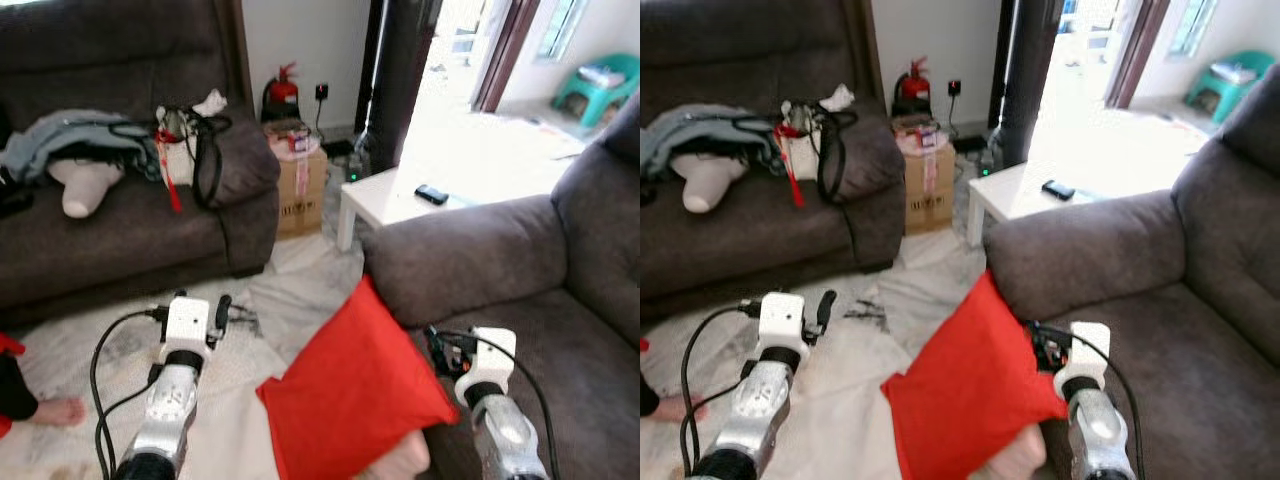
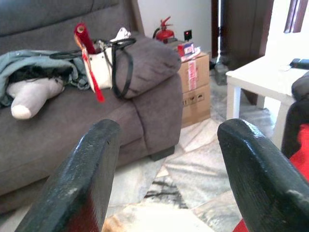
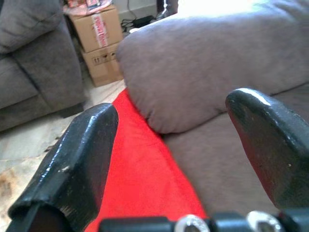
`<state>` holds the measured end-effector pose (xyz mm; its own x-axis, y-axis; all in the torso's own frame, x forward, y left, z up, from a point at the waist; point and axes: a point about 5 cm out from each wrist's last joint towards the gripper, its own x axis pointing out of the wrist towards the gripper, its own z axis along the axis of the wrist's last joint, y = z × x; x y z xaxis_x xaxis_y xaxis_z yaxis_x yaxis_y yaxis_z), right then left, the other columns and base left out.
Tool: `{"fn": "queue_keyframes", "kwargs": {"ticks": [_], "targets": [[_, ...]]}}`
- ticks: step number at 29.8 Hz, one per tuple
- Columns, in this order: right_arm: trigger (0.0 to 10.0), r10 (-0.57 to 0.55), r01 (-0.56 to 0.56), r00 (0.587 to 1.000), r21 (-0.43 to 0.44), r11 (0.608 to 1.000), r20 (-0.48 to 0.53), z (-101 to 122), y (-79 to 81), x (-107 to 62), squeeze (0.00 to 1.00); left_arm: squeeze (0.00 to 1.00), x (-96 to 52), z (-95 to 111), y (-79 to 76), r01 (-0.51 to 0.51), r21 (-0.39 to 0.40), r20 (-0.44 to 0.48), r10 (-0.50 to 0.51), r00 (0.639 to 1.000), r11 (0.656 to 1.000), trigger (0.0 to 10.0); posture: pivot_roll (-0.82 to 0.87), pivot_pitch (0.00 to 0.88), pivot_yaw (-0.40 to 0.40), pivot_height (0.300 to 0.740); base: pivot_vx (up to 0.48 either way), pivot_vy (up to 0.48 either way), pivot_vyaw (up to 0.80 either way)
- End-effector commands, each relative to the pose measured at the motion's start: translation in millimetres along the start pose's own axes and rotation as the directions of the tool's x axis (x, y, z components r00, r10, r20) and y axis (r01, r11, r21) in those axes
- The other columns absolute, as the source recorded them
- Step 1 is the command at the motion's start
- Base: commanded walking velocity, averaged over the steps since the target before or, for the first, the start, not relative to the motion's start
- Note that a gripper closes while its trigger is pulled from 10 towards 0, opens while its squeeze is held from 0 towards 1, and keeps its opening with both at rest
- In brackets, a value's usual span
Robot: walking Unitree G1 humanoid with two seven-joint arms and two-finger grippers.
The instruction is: Move the pillow to the sofa from floor
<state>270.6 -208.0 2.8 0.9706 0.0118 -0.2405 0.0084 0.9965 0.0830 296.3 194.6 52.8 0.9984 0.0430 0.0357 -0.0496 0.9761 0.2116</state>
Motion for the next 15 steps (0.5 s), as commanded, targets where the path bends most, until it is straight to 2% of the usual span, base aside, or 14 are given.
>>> {"fn": "queue_keyframes", "kwargs": {"ticks": [1, 15], "targets": [[10.0, 0.006, -0.006, 1.0, 0.013, 1.0, 0.005, 2.1, 4.4, 2.9, 0.0, 0.0, 0.8, 0.9, 5.9, -0.006, 0.003, 0.001, 0.006, 1.0, 1.0, 10.0, 0.08, 0.0, -0.054, 0.74, 0.0, 0.0, 0.0], [10.0, -0.008, 0.008, 1.0, 0.028, 1.0, -0.005, 0.7, 3.7, 2.8, 0.0, 0.0, 1.3, 1.5, 6.1, 0.005, -0.02, -0.001, -0.005, 1.0, 1.0, 10.0, 0.08, 0.0, -0.051, 0.74, 0.0, 0.0, 0.0]]}}
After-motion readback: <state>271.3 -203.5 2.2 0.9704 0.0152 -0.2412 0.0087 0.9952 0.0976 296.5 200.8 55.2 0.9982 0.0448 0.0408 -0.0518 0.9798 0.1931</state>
